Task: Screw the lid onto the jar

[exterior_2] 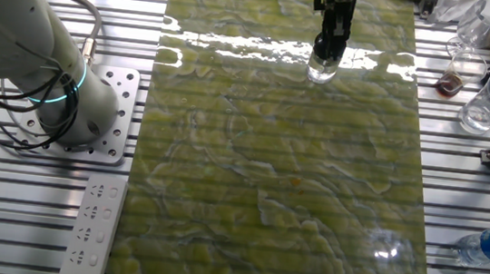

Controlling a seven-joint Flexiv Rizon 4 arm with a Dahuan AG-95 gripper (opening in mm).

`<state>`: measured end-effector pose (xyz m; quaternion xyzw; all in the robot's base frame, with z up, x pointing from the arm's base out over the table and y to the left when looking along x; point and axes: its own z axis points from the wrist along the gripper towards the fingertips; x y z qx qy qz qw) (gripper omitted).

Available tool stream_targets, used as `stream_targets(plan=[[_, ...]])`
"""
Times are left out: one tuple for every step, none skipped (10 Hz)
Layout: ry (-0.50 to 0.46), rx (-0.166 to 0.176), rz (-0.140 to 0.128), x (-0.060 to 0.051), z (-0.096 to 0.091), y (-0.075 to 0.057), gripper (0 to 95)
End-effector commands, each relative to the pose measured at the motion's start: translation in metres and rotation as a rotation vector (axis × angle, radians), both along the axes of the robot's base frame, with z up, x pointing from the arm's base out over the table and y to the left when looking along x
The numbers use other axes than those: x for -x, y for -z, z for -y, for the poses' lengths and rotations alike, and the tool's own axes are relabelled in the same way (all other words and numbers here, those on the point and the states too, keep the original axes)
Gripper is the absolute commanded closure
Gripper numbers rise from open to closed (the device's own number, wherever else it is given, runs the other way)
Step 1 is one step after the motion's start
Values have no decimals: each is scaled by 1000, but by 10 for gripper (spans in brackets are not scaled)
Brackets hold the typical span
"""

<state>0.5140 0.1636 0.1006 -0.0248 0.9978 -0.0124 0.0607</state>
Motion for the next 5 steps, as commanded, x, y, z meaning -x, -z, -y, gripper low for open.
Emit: stream_targets(plan=[[4, -1, -1, 1, 0, 0, 380], [10, -1, 0, 1, 0, 0, 380], [39, -5, 7, 1, 0, 0, 380], [57, -1, 13, 1, 0, 0, 380], [80, 0, 17, 1, 0, 0, 380]])
